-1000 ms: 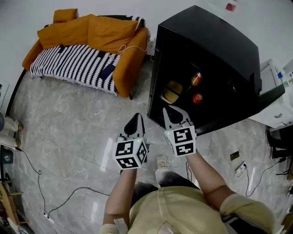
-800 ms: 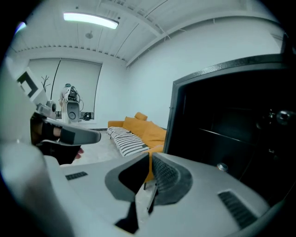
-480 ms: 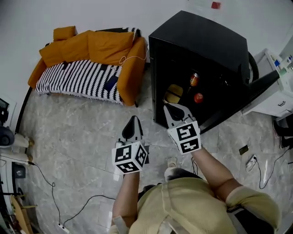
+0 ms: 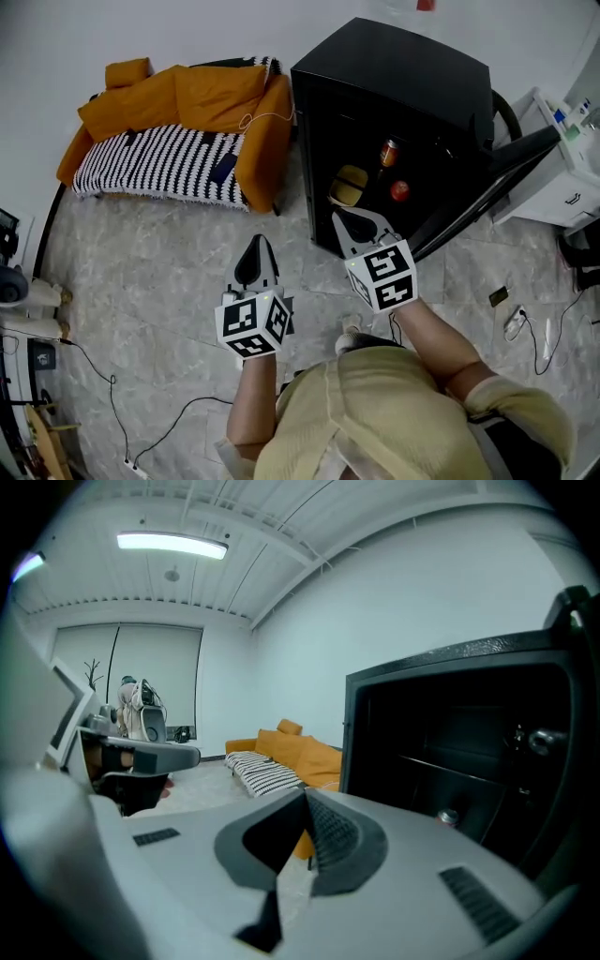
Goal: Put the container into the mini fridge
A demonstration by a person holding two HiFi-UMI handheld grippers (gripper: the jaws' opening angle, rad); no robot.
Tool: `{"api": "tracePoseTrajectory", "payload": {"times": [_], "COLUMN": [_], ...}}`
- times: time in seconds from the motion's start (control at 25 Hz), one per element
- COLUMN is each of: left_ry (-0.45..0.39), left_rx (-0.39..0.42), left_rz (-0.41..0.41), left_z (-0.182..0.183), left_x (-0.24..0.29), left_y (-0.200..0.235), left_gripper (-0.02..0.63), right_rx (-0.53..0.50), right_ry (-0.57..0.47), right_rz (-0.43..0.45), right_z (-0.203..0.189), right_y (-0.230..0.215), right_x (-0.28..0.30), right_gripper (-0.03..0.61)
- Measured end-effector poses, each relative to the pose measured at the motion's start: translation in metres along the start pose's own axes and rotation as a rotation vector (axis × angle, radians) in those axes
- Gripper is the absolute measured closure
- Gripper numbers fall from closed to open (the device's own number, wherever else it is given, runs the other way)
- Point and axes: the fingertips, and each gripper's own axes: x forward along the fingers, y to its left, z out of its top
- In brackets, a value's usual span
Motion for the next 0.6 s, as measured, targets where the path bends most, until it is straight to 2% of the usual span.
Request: {"api": "tracePoseTrajectory", "payload": {"times": [0.16,0.4,0.6], "left_ry": [-0.002,0.009,0.024], "left_rx": [-0.026,0.0,-0.009], "left_rz": [0.01,0.025,0.053], "left_z": [-0.002,-0.008,-0.013], "left_x": [-0.012,-0.024,-0.031], "left_y": [0.001,0.001,0.011], "left_gripper": [0.592,0.592,0.591], "right_rx": [-0.001,-0.005,-0.02], "right_ry": [-0.002,0.013,0.021], "right_rz": [0.007,0.014,0.033], "right_z": [-0.001,-0.01,-0.011], "right_y": [0.006,0.005,0.007], "right_x": [-0.01,-0.017,-0.016], "right_gripper": [0.549,0.549,0.549]}}
